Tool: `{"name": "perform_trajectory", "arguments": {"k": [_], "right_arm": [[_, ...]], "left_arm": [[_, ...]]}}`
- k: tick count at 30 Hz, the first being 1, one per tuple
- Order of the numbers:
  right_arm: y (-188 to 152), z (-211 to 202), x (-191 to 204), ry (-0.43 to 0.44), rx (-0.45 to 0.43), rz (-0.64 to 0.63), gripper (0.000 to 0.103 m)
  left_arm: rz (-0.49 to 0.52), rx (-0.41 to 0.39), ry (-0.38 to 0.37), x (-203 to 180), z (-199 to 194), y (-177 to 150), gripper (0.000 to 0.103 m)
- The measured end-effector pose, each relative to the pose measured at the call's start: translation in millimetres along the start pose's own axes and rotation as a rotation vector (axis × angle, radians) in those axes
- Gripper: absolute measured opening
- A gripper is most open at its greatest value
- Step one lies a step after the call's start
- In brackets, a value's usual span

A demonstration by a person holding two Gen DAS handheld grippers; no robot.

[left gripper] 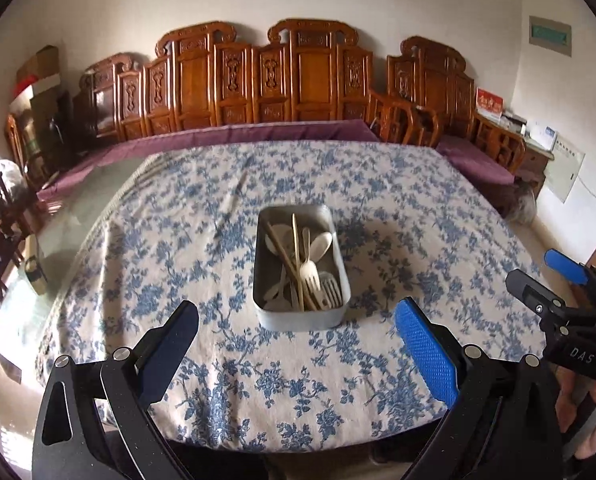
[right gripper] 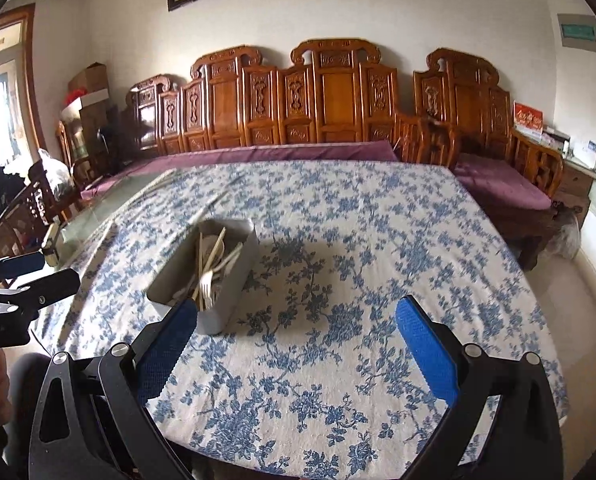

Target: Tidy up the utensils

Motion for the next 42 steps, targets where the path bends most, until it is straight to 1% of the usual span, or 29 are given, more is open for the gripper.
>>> {"name": "perform_trajectory", "arguments": {"k": [3, 8, 15, 19, 21, 25, 42], "right_arm": [[14.0, -15.7, 7.9, 0.003, -0.031, -0.013, 0.100], [37.9, -43.3, 18.6, 0.007, -0.092, -0.027, 0.100], [76.8, -91.4, 33.2, -0.018, -0.209, -0.079, 0.100], [86.4, -110.7, 40.3, -0.035, -0.248, -0.110, 0.100], [87.6, -116.6, 42.0, -0.041, -0.257, -0.116, 0.100], [87.5, -120.5, 41.2, -0.046, -0.261, -0.113, 0.100], [87.1, -119.4, 39.8, -0.052, -0.259, -0.102, 0.100]], "left_arm": [[-0.013, -0.024, -0.007, -0.5, -15.2, 10.0, 0.095], [-0.016, -0.093, -0.009, -3.6, -47.4, 31.4, 0.095], [-0.032, -0.178, -0.004, -0.9, -85.1, 56.0, 0.095], [-0.051, -0.222, -0.002, 4.9, -105.5, 64.8, 0.095], [-0.057, -0.240, 0.003, 7.0, -113.4, 66.6, 0.095], [-0.060, -0.251, 0.002, 7.8, -119.3, 67.4, 0.095], [-0.070, -0.253, 0.001, 10.1, -122.4, 66.4, 0.095]]}}
Point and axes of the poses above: each gripper's, at about its wrist camera, not at the fingertips, and z roughly the way its jaws point, x to its left, y to its top, the point moved 10 cm from there along z, roughly the way its jaws point, and after that the axes turned 13 degrees about y, right-handed, at the moved point
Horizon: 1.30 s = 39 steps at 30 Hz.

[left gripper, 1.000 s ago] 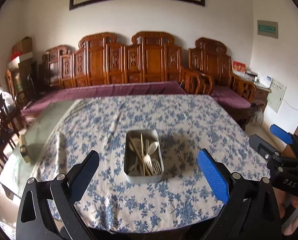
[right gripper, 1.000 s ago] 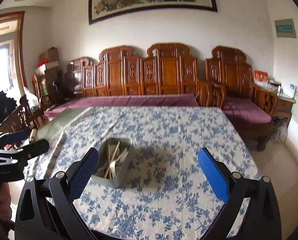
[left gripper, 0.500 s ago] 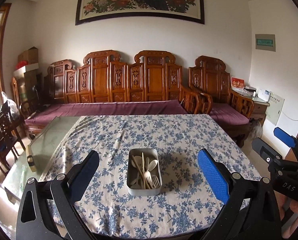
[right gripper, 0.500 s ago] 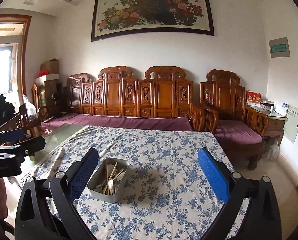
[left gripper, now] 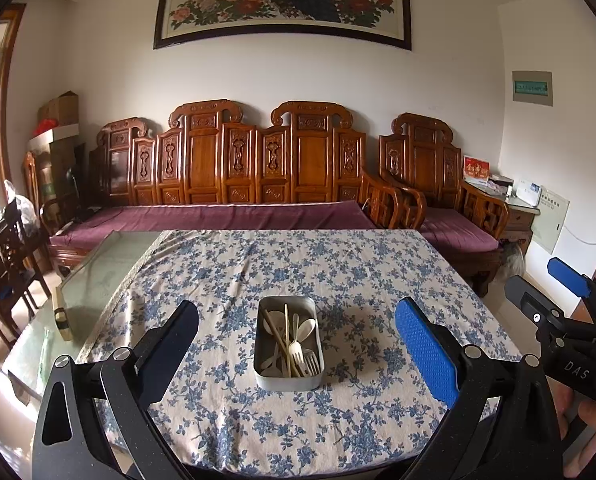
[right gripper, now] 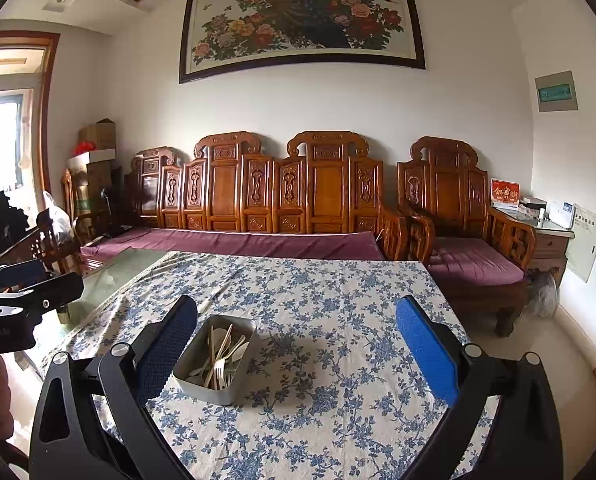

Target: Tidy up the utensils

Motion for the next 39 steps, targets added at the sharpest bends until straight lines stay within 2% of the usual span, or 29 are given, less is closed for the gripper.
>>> {"name": "perform_trajectory", "arguments": {"k": [39], "right_arm": [[-1.3, -0.9, 3.5, 0.004, -0.001, 0.007, 0.100]], "left_arm": [[0.007, -0.005, 0.010, -2.9, -2.6, -4.9, 0.095]]}}
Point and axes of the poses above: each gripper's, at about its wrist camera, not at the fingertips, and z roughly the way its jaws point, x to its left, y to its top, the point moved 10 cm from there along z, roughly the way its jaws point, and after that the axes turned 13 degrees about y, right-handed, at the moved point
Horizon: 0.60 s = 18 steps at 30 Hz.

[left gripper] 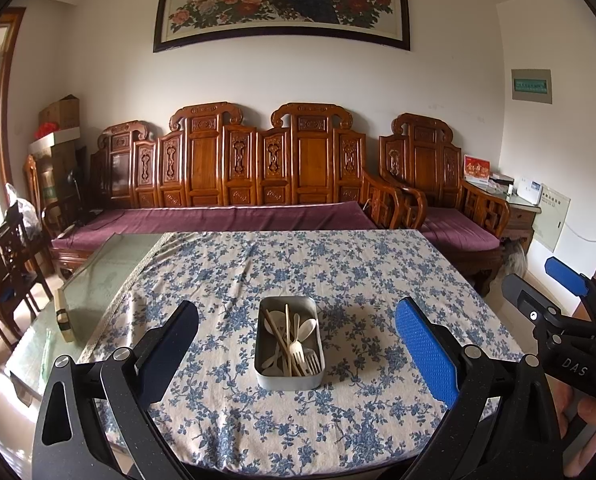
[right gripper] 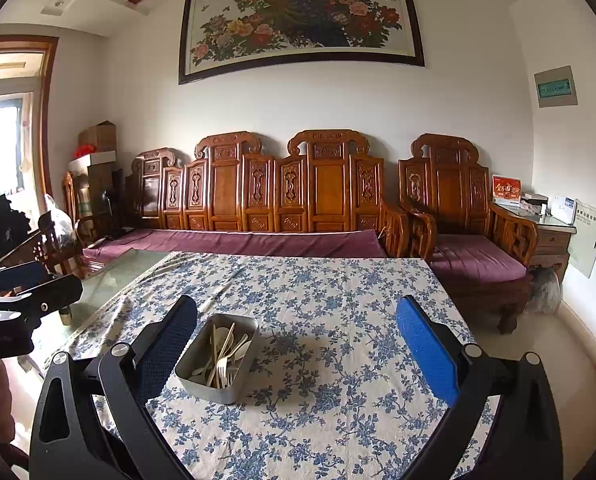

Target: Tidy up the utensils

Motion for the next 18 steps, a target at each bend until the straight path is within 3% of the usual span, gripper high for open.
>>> {"name": "perform_trajectory", "arguments": {"k": [18], "right_arm": [[-0.5, 0.7, 0.2, 0.002, -0.001, 0.002, 0.100]], "left_arm": [[-0.002, 0.000, -0.002, -0.7, -1.7, 0.3, 0.095]]}}
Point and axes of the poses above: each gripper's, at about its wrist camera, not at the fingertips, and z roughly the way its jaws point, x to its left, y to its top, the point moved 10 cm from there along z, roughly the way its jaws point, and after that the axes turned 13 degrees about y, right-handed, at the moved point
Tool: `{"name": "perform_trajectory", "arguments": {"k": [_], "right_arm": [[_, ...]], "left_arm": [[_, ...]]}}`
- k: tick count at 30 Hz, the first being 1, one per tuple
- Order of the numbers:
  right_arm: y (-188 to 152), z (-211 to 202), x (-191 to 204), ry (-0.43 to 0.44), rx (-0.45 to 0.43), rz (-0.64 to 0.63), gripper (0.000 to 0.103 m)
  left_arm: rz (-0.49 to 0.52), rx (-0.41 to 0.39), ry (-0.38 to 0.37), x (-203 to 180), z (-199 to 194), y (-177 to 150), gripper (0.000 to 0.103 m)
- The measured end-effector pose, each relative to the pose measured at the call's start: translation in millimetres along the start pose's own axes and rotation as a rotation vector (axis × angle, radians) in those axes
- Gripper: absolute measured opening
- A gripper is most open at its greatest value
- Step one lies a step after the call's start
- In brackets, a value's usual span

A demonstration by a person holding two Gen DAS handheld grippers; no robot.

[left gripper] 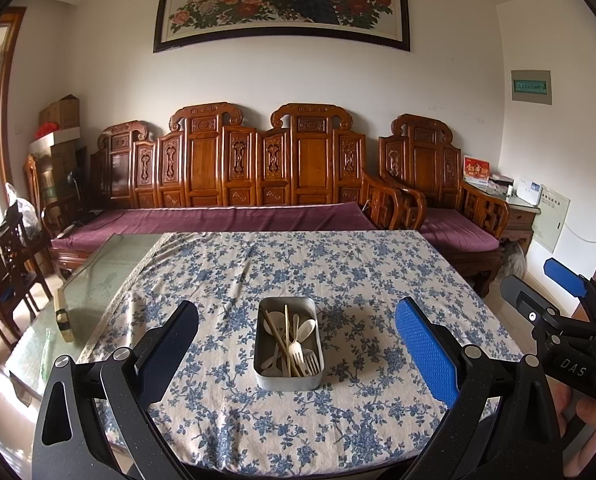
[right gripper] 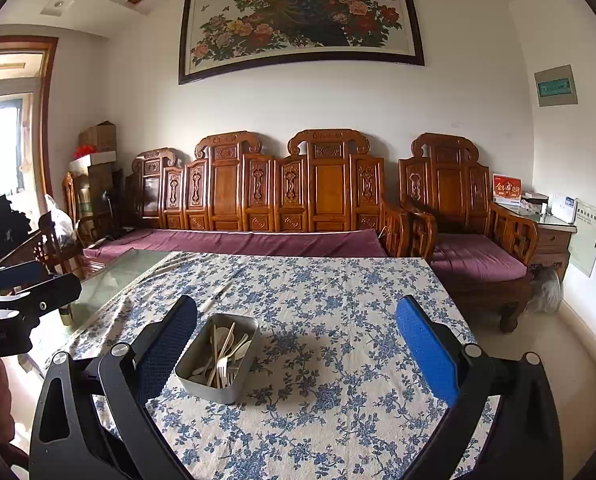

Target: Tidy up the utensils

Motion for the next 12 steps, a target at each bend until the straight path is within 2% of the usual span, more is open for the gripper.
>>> {"name": "perform_trajectory", "arguments": {"k": [12], "right_arm": [[-0.8, 0.0, 1.4, 0.000, 0.000, -0.001, 0.100]], "left_arm": [[0.000, 0.003, -0.001, -2.0, -0.9, 0.8, 0.095]]}}
Point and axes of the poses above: each gripper's, at about its wrist camera, not at the fingertips, and z roughly the way its jaws point, x to its left, y to its top, the point moved 10 cm from there along z, roughly the way its jaws point, and after that the axes turned 13 degrees about y, right-handed, at the moved point
